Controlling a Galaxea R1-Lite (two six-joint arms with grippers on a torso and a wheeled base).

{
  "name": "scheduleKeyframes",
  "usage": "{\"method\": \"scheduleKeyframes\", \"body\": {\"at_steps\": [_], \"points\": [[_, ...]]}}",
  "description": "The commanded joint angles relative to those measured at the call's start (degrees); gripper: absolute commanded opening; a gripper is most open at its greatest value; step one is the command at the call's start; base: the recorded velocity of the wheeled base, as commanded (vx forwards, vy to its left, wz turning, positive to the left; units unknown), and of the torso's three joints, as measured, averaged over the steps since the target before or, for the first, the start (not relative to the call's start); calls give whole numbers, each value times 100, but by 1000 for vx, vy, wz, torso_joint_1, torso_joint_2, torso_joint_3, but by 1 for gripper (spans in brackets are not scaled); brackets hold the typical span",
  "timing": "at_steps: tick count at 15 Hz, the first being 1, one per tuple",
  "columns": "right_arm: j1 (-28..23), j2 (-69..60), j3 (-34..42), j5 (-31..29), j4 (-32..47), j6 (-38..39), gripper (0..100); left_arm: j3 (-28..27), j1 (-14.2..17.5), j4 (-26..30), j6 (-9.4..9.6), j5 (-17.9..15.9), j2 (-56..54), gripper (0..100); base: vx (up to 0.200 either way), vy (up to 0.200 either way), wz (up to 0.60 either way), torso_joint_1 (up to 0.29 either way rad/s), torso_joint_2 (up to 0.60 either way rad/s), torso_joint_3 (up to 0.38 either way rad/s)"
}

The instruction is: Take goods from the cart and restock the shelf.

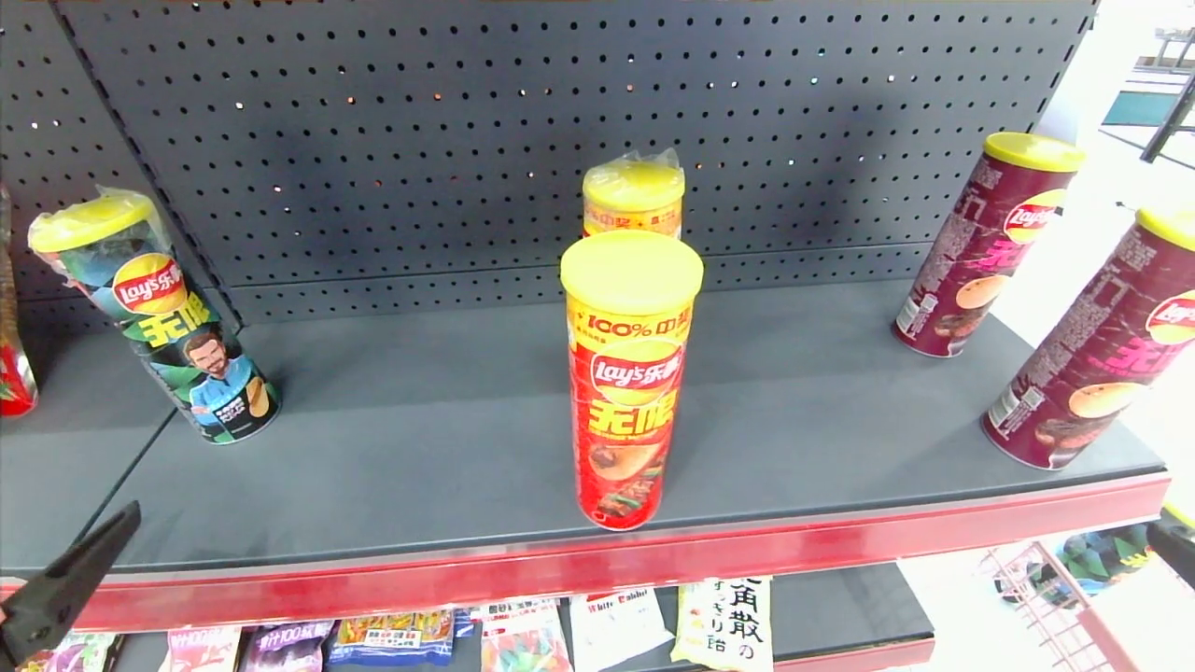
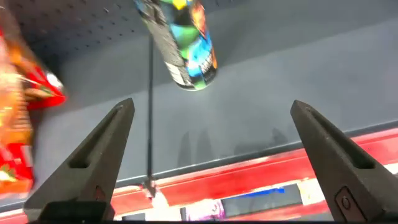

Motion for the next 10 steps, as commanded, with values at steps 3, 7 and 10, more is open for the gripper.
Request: {"method": "scheduleKeyframes", "body": {"at_steps": [3,7,10], "points": [[-47,44,95,-28,35,-68,100,3,65,-2,14,16,-208,100,-200,0,0,14,2,2],[-152,-44,122,16,44,-130,100,434,65,-2,93,34,-348,100,-200,0,0,-6,4,6],[-152,-35,139,77,35,-130,100,434,100,-2,295,96,-357,100,0,0,0,0,0,0]]}}
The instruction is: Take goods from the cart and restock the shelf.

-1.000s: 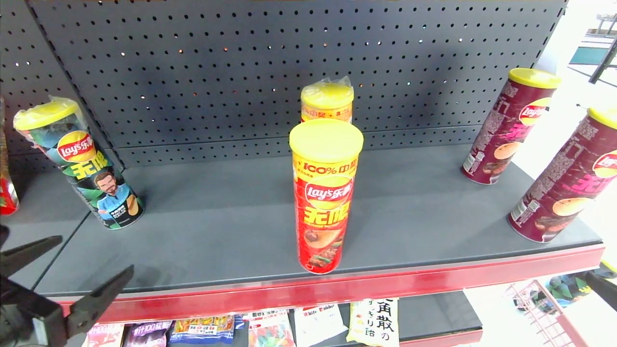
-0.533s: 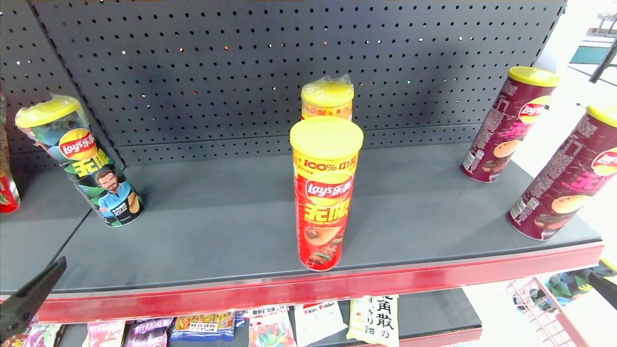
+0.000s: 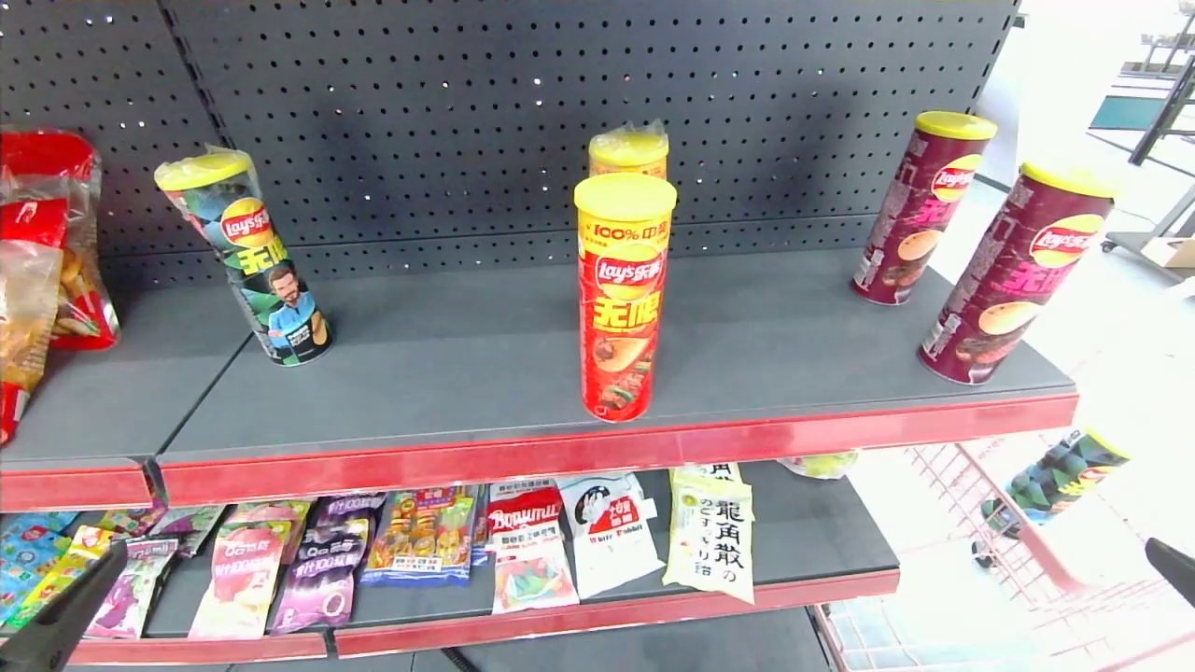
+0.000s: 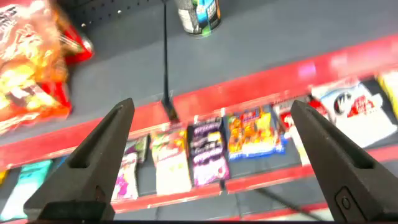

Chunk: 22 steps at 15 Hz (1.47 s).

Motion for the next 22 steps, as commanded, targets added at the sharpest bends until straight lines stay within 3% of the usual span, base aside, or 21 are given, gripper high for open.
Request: {"method": "scheduleKeyframes", "body": {"at_steps": [1,5,22], "points": [[14,5,16,3,5,-2,100,21,69,6,40,23,-7,100,0,0,0,0,0,0],[31,49,52,21,-4,-10,100,-15,139,-3,181,5,19,100,0,-150,0,5,1,3],[5,330,25,196,-12,-19,100,-59,139,-12,207,5,98,100,0,-200,0,3,4,1]]}}
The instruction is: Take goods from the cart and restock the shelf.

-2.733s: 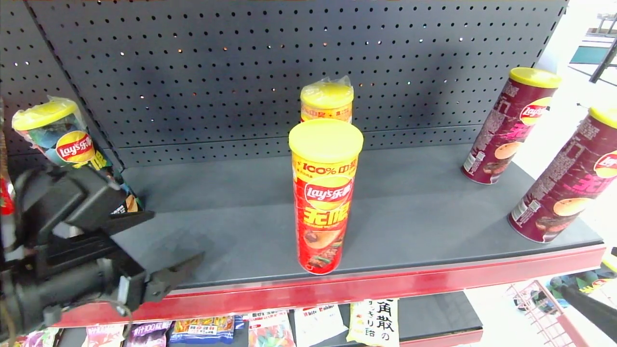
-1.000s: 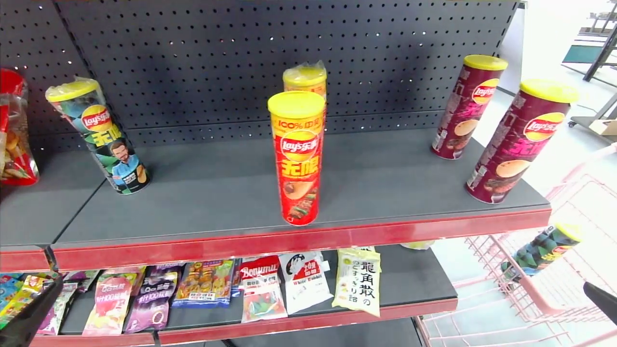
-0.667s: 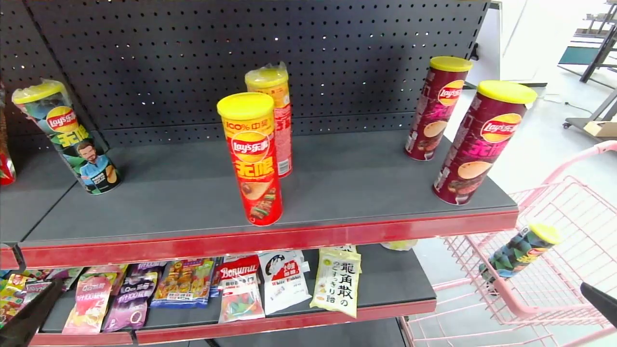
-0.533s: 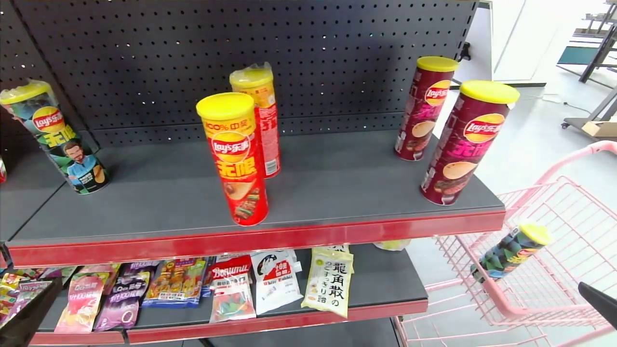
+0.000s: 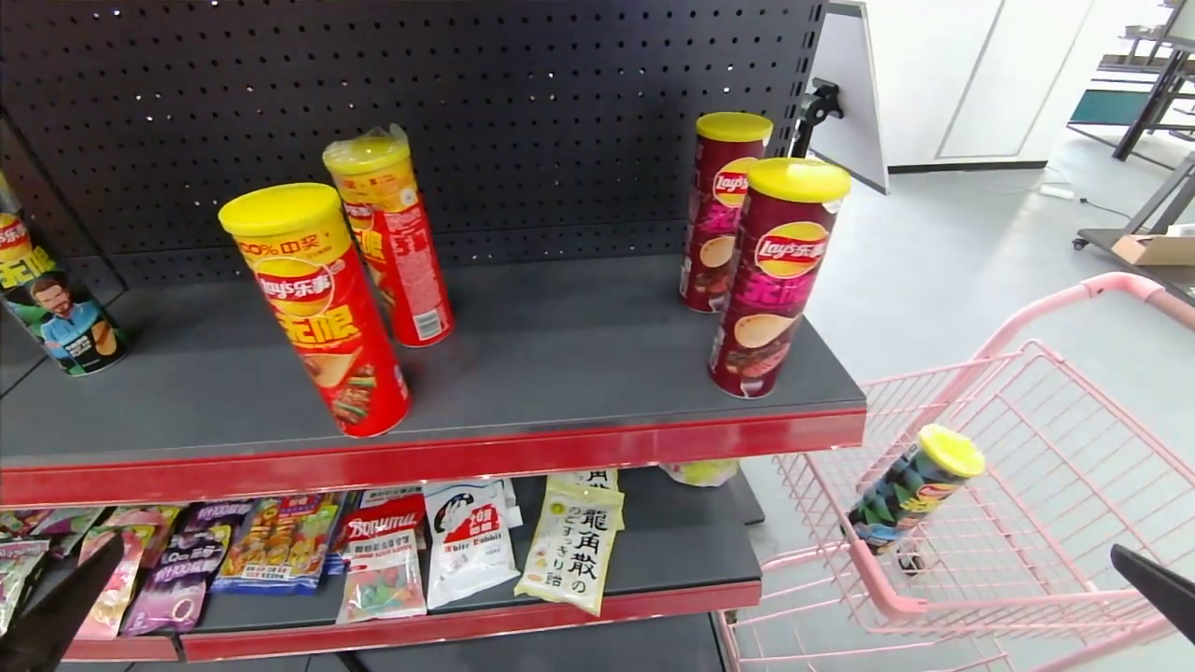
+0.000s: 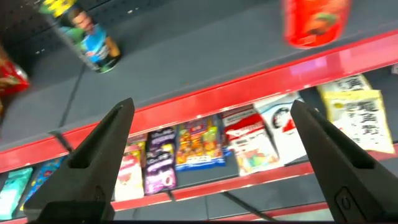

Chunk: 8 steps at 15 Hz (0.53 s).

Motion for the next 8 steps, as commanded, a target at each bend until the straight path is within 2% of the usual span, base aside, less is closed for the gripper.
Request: {"method": "scheduleKeyframes", "body": {"at_steps": [1,2,4,8], "points": [[0,31,1,-1,-1,-2,100,-1,0,-3,8,4,30,100,0,-200,0,2,2,-2],[0,31,1,-1,-1,-2,100,-1,0,-3,16,4,21,100,0,-200,0,7,2,2],[0,31,1,-1,-1,-2,100,-1,0,-12,95,4,3,100,0,0,0,0,0,0],[0,74,10,-1,-1,-2,100,-1,0,-12,87,4,-120,100,0,0,0,0,0,0]]}}
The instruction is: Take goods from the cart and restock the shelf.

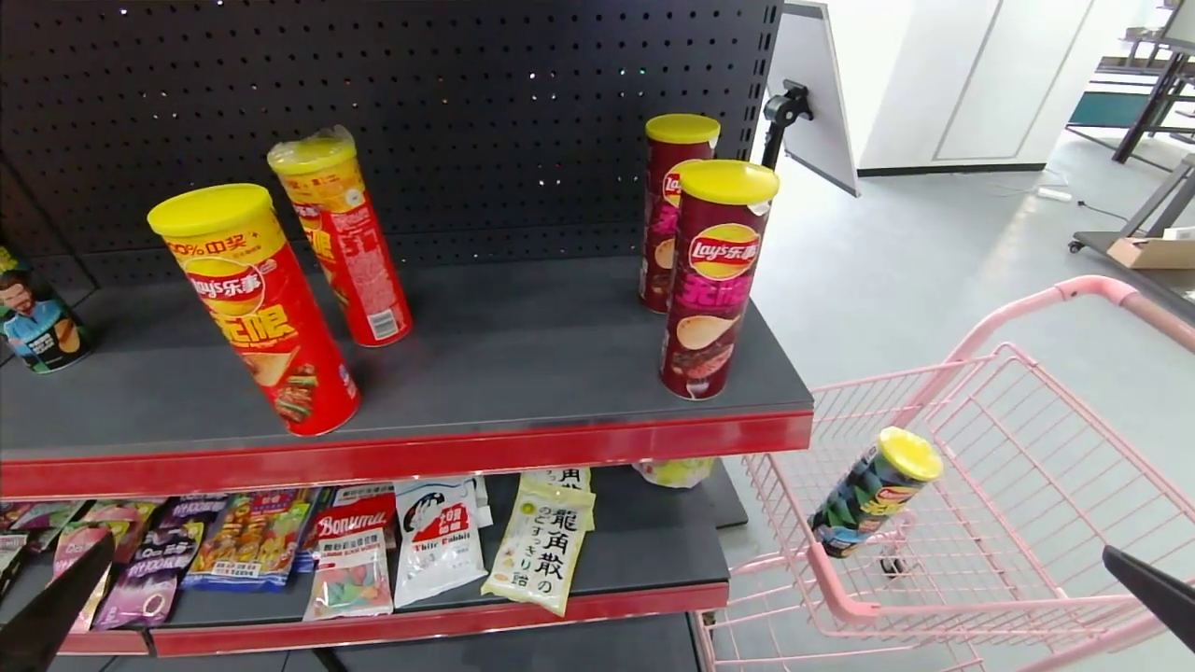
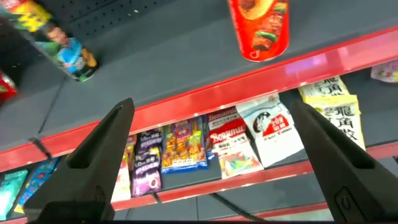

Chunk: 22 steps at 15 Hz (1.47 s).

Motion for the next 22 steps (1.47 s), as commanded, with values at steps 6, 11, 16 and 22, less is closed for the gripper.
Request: {"method": "scheduleKeyframes", "body": {"at_steps": [6,11,16,22], "points": [[3,22,16,-10,7,-2,100,2,-2,1,8,-1,-89,100,0,0,-400,-1,2,3],[-6,57,7,-19,-1,-2,100,-6,-2,1,34,-1,-89,100,0,0,-360,3,4,1],[-15,57,25,-36,7,-11,100,-6,-2,-7,43,-1,-133,100,0,0,0,0,0,0],[-24,48,95,-45,7,-11,100,2,-2,19,113,-10,-317,100,0,0,0,-36,101,61]]}}
